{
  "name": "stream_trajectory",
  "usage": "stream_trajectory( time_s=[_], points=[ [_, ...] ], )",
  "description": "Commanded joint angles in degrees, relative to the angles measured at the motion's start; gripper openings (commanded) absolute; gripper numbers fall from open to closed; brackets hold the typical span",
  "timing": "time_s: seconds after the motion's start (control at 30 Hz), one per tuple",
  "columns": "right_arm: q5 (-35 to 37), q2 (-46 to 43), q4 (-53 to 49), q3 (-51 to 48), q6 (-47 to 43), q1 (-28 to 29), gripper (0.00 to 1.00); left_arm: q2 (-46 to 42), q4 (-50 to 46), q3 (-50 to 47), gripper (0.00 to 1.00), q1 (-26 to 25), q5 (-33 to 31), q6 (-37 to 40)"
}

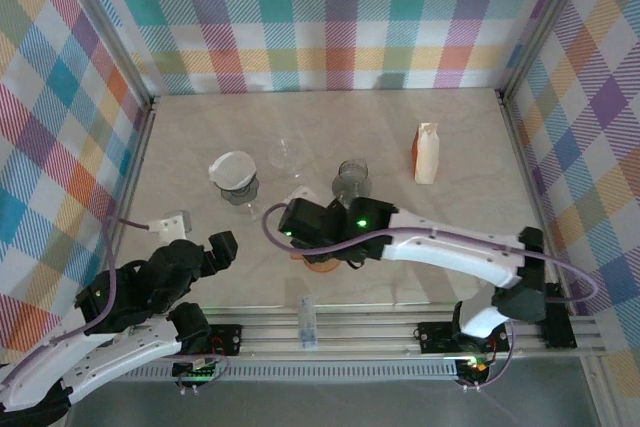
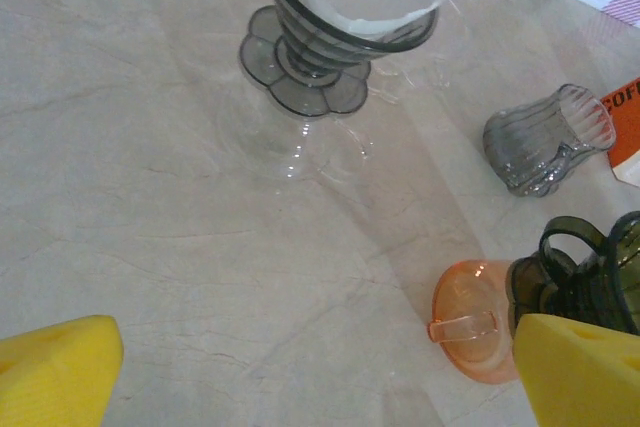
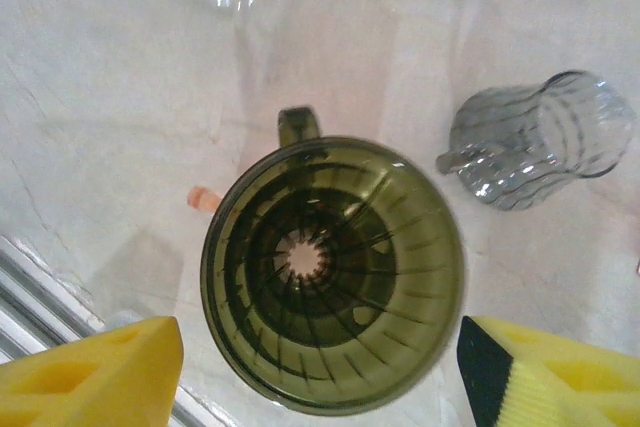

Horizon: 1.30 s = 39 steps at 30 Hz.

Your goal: Place the coffee filter in the dripper

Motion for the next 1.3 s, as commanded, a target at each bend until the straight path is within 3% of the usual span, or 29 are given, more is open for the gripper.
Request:
stream_trajectory(
  time_s=[0.0, 0.37, 0.63, 0.93, 1.27],
  points=[
    [0.49, -4.25, 4.23, -3.18, 2.81, -5.07, 0.74, 2.40, 4.66, -0.42, 1.00, -0.57, 2.76, 2.01],
    [-16.22, -15.05, 18.60, -19.68, 6.96, -37.53, 0.68, 9.40, 12.02, -0.95, 1.00, -0.52, 6.23, 3.44],
    [-21.19, -10.43, 24.10, -21.24, 7.41, -51.34, 0.58, 12.58, 14.01, -1.79, 1.00, -0.52, 6.82, 2.33],
    [-23.05, 0.34, 25.98, -15.47, 6.53, -59.42, 0.44, 13.26, 14.01, -2.12, 1.00, -0.52, 6.41, 1.87],
    [-15.25, 11.83, 23.38, -5.98, 6.07, -59.66, 0.34, 14.30, 14.01, -2.07, 1.00, -0.52, 5.31, 1.87]
  ],
)
